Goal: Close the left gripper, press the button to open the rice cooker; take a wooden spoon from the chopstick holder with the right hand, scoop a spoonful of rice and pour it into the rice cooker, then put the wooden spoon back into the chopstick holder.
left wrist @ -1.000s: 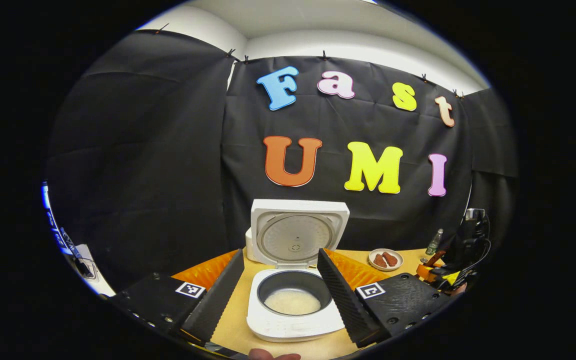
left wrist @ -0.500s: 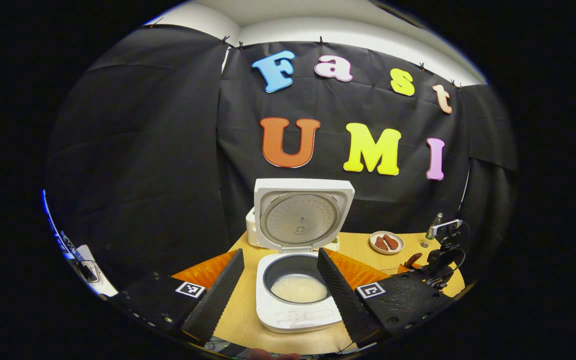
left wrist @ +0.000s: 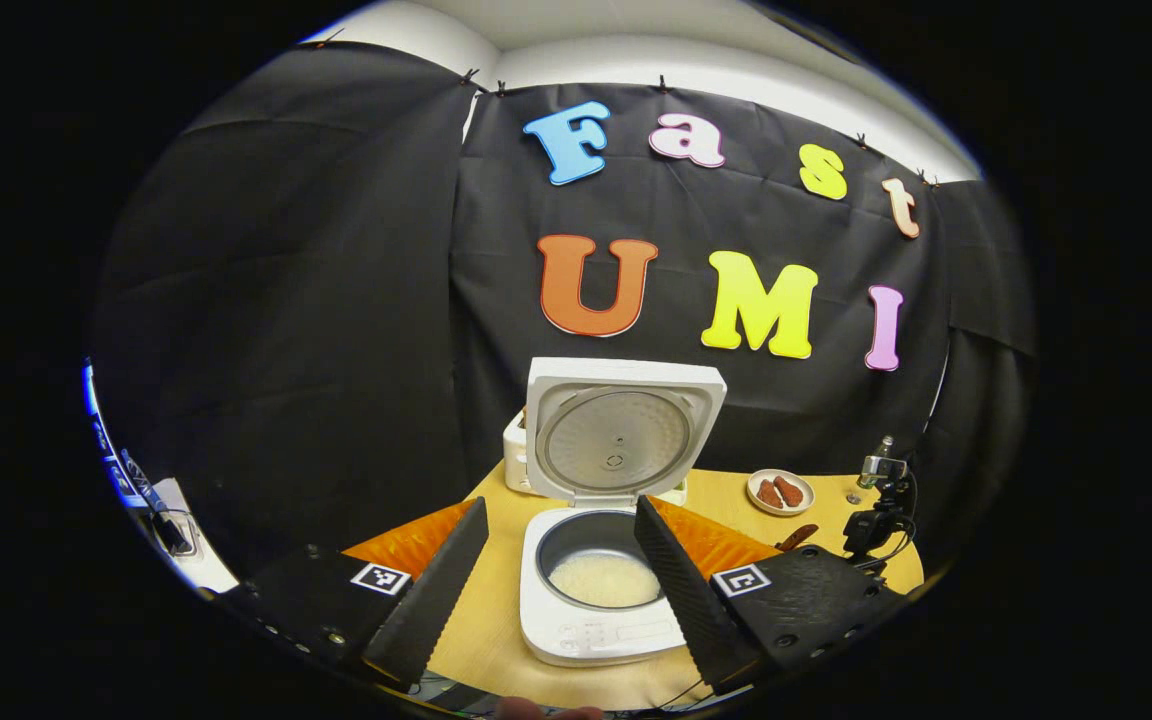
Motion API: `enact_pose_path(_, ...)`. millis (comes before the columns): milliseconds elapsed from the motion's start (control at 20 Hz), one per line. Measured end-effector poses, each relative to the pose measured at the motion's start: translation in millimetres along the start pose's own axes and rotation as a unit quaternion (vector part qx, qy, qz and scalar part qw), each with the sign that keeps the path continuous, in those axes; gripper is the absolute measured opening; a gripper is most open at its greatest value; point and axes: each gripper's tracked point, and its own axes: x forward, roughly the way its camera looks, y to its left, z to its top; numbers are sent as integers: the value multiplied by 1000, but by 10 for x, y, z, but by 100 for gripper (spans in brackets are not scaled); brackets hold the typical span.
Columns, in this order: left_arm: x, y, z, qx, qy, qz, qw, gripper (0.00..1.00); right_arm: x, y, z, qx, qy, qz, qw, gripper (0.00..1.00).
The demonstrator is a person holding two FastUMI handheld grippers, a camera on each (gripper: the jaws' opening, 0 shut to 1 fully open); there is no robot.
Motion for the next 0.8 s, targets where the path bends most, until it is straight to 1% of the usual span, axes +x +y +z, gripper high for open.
enact_pose_path(150, -43, -18, 29, -2, -3, 2, 1000, 94, -16, -19, -4, 66, 15, 19, 998, 12)
enact_pose_path(250, -84, -43, 45, -1, -9, 2, 1000, 94, -40, -137, -19, 124, 24, 22, 992, 12)
enact_pose_path(400, -128, -113, 55, -1, -12, 1, 1000, 94, -105, -336, -54, 208, 33, 31, 977, 12)
enact_pose_path(550, -170, -227, 18, -4, -7, -7, 1000, 94, -212, -492, -62, 283, 30, 45, 958, 12)
enact_pose_path(650, -199, -303, 14, 0, -6, -9, 1000, 94, -287, -586, -39, 314, 27, 49, 948, 12)
enact_pose_path(800, -250, -434, 36, 8, -12, -15, 1000, 95, -436, -728, 103, 341, 11, 57, 938, 12)
